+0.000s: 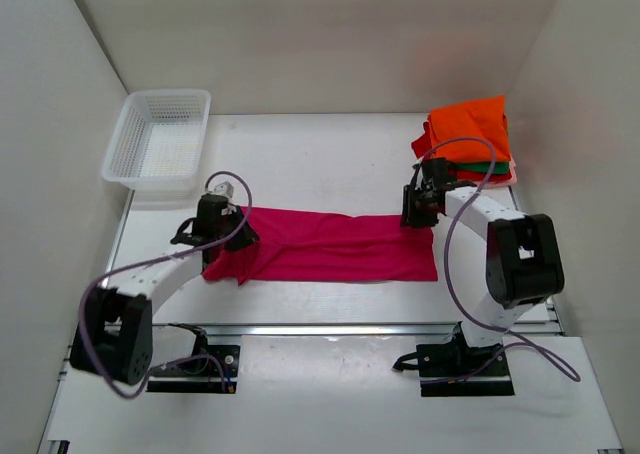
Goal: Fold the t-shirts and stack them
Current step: Rotate the tshirt 90 degrees
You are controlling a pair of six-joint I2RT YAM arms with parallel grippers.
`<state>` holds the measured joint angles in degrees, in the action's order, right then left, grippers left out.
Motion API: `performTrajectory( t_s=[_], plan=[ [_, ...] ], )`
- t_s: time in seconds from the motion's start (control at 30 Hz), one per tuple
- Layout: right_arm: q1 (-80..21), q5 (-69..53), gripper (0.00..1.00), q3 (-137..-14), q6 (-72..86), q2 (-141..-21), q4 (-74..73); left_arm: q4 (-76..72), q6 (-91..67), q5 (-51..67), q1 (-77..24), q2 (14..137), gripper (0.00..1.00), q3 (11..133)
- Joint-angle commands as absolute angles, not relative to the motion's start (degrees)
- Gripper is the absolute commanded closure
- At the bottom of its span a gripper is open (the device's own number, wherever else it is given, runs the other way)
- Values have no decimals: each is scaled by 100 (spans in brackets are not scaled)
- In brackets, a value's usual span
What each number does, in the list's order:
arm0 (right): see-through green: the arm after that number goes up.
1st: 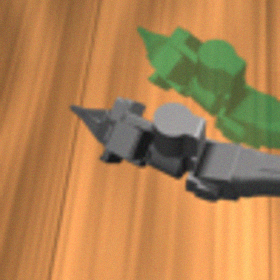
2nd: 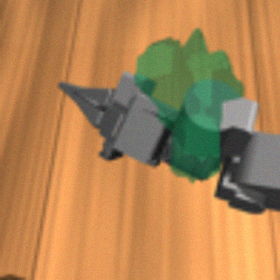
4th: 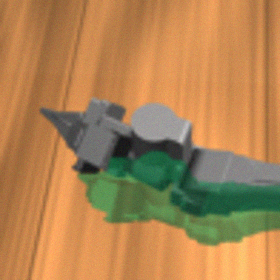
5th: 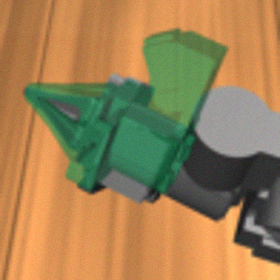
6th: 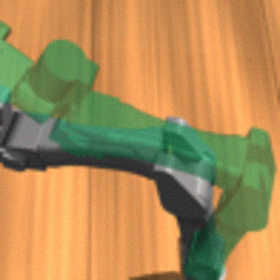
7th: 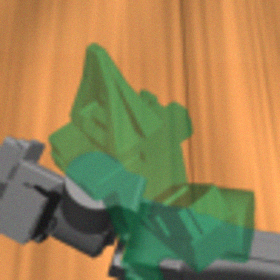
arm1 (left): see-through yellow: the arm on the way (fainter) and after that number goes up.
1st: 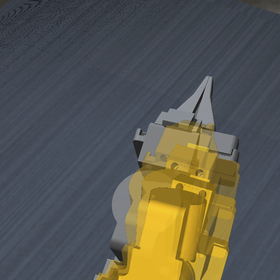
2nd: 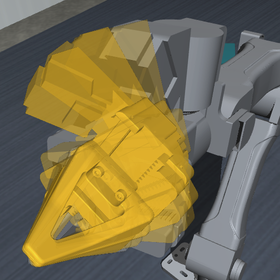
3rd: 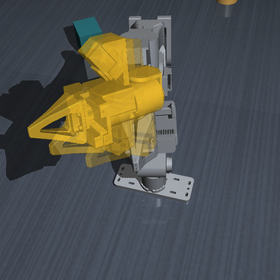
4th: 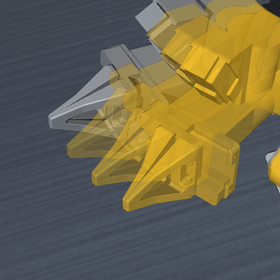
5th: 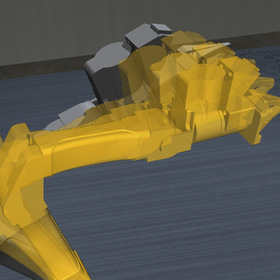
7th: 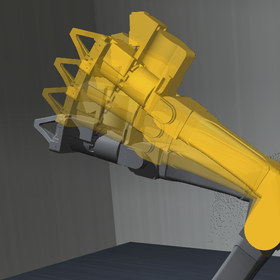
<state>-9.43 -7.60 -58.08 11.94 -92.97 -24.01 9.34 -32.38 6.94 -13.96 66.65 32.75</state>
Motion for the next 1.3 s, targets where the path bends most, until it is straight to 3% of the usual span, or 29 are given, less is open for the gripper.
performTrajectory(
  t_s=[0.0,0.2,0.53,0.67,0.73,0.77,0.87,0.93,1.1,1.27],
  plan=[
    [-1046,-826,67,-5950,1142,-9676,-2540,642,-3278,449,-1547,7486,73,3462],
    [-1520,-571,67,-5214,1747,-9256,-3040,518,-3270,598,-1485,9104,73,4191],
    [-3029,-949,71,-3202,3617,-8008,-2165,2054,-2892,1248,-1599,12628,73,8979],
    [-4119,-774,73,-2795,4884,-7586,-988,4045,-2470,1511,-1740,14758,72,12878],
    [-4515,-703,74,-2838,5123,-7768,-617,4806,-2688,1904,-1767,16270,72,15701],
    [-4761,-694,74,-2952,5202,-7909,-511,4912,-2916,2212,-1740,16573,72,16219],
    [-5167,-913,69,-3478,4940,-8584,-482,3810,-2875,2216,-1766,15901,72,14150],
    [-5396,-1045,69,-3805,4729,-9015,-632,3341,-2848,2153,-1793,15479,72,13573],
    [-5914,-1047,69,-4262,4518,-9351,-782,3586,-3144,2310,-1741,16258,72,15475],
    [-5845,-755,66,-4492,4238,-9054,-1240,2306,-3480,2653,-1521,15515,71,14523]
  ],
)
